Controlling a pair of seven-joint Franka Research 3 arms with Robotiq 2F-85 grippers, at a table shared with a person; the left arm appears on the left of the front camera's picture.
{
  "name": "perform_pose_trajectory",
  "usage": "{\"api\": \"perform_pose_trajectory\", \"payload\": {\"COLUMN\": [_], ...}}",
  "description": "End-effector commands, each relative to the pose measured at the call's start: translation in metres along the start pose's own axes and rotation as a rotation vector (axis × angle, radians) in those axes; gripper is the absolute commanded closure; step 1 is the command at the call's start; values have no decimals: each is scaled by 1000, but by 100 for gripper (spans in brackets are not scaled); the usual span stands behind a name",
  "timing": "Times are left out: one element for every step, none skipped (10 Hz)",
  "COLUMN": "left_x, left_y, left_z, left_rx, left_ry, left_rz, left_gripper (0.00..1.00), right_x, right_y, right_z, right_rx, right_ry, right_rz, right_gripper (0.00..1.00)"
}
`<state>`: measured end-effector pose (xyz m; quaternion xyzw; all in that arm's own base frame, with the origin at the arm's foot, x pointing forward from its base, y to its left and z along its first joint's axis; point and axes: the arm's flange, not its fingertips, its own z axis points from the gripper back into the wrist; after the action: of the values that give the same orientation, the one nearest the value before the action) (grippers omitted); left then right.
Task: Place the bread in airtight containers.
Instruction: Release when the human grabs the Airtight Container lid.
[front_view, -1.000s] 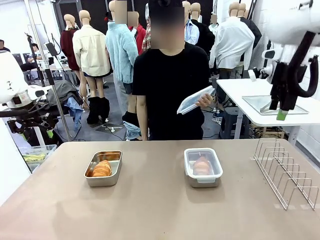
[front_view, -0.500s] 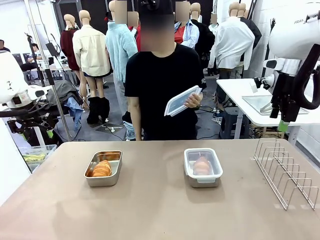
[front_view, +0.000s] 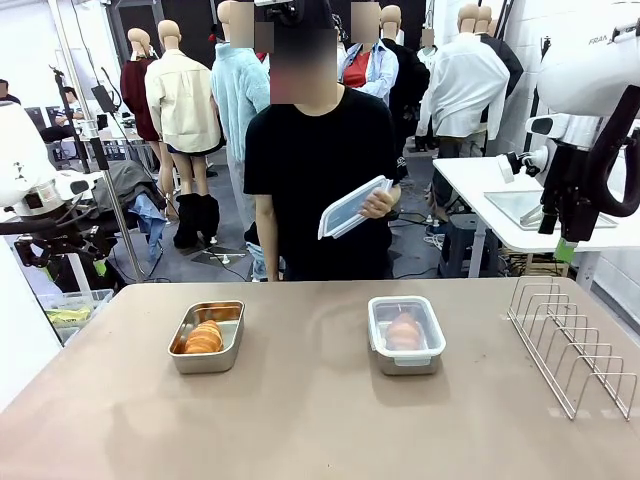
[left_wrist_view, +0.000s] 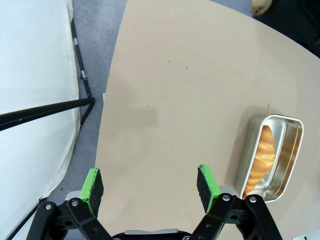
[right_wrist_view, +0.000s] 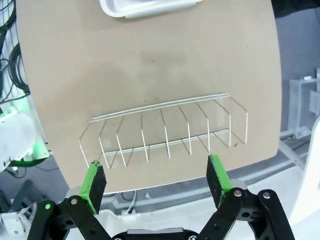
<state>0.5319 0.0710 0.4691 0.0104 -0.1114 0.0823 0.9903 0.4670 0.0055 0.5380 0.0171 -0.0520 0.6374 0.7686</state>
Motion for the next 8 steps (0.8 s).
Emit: {"api": "perform_pose_trajectory", "payload": {"left_x": [-1,-1,-1,-1,-1,-1,-1,-1], "left_y": [1,1,1,1,1,1,1,1], "left_z": [2,2,2,2,2,2,2,2], "left_rx": [1,1,1,1,1,1,1,1], "left_ry": [3,3,3,3,3,3,3,3], "left_rz": [8,8,8,8,8,8,8,8], "left_gripper": [3,3,3,3,3,3,3,3], "right_x": [1,1,1,1,1,1,1,1], "right_y": [-2,-2,-2,-2,-2,-2,-2,-2], "right_z": [2,2,2,2,2,2,2,2], "right_rx": [-4,-4,-4,-4,-4,-4,-4,-4], "right_ry": [15,15,15,15,15,15,15,15], "right_rz": [-3,-3,-3,-3,-3,-3,-3,-3], "right_gripper": [0,0,0,0,0,0,0,0]}}
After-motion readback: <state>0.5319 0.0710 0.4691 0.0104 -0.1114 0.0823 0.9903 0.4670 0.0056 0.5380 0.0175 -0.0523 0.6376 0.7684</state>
